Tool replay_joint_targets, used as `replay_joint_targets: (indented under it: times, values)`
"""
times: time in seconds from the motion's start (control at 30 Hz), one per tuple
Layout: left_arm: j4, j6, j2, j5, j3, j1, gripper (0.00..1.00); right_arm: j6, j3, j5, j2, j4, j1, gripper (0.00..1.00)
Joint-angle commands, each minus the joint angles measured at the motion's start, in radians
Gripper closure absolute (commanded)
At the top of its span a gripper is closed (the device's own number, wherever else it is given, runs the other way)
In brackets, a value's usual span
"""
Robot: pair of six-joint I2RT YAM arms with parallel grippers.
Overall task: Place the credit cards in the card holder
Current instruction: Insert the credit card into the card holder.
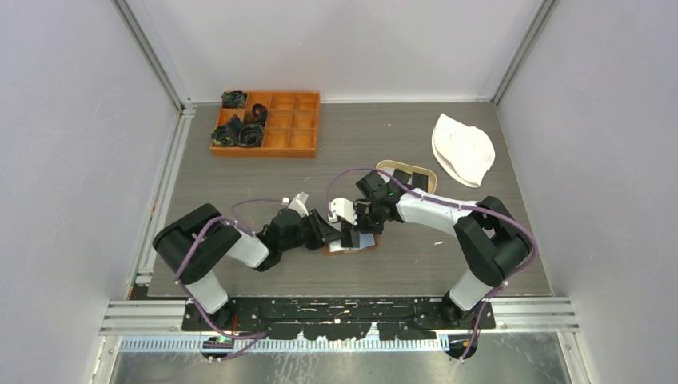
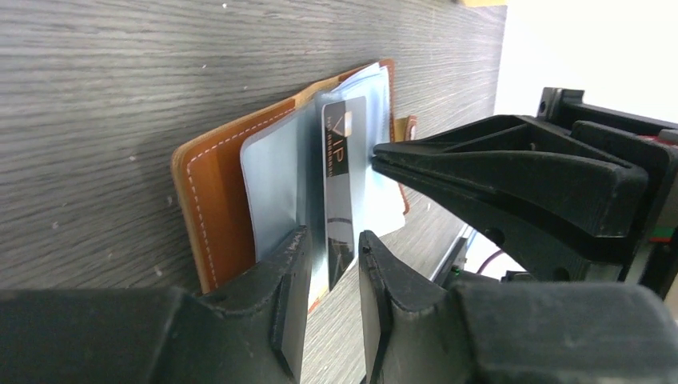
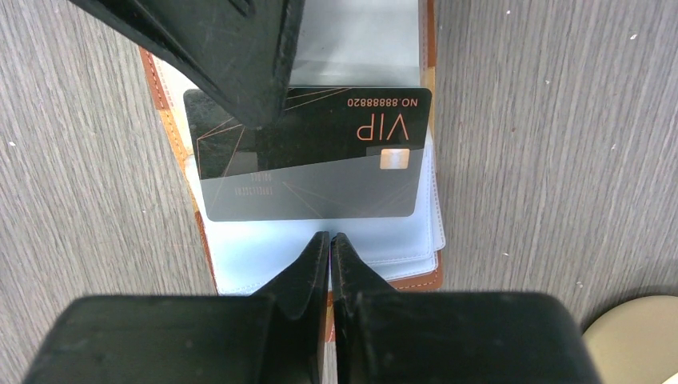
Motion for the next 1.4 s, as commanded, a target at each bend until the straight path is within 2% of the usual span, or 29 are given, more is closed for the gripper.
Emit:
replay_joint_targets:
  times: [0.0, 0.4, 0.77, 0.93, 1.07, 1.17, 1.37]
  values:
    - [-0.151, 0.086, -0.064, -0.029, 0.018, 0.009, 0.71, -0.017, 0.015, 0.020, 0.027, -0.016, 0.005, 0.90]
    - [-0.318, 0.151, -0.120, -0.062, 0.048, 0.012, 0.88, -0.012, 0.019, 0.021, 0.029, -0.019, 0.005, 0.90]
    - [-0.484, 0.201, -0.085, -0.050, 0.151, 0.000, 0.95, 0.041, 0.054, -0.034, -0.045, -0.056, 0.004, 0.87]
    - [-0.560, 0.224, -0.086, -0.061, 0.180, -0.007, 0.96, -0.063, 0.054, -0.013, -0.123, -0.133, -0.001, 0.87]
    - [-0.629, 0.249, -0.095, -0.074, 0.216, -0.019, 0.96, -0.178, 0.018, 0.100, -0.145, -0.162, -0.006, 0.88]
    - [-0.664, 0.263, -0.089, -0.077, 0.245, -0.031, 0.97, -0.211, 0.007, 0.149, -0.123, -0.169, -0.006, 0.89]
    - [-0.686, 0.266, -0.052, -0.060, 0.288, -0.059, 0.97, -0.228, 0.009, 0.153, -0.060, -0.196, -0.004, 0.90]
